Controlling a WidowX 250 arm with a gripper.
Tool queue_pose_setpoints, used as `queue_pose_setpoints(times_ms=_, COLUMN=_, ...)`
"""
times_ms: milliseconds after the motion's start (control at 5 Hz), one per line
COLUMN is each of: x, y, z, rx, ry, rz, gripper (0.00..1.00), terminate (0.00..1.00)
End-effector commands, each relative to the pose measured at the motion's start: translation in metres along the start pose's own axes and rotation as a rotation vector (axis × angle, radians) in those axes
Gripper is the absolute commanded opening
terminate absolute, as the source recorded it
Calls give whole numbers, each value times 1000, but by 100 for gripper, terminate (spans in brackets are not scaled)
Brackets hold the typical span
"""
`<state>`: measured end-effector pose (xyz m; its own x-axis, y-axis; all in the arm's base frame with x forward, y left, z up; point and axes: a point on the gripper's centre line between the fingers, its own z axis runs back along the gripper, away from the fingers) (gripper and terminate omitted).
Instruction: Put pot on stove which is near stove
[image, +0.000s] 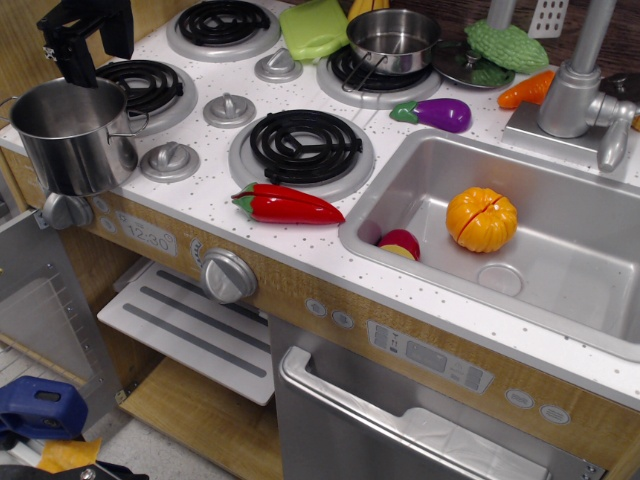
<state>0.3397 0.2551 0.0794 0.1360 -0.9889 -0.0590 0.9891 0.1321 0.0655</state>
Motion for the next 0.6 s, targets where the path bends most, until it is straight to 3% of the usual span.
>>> queue_pose_setpoints(times_ms=0, x=0, y=0, z=0, rx=0, ry=0, rz=0, gripper=100, terminate=0)
queue_pose_setpoints(times_ms=400, x=-1, y=-3, z=-12, rx=8, ry=-37, rz=4, gripper=100, terminate=0)
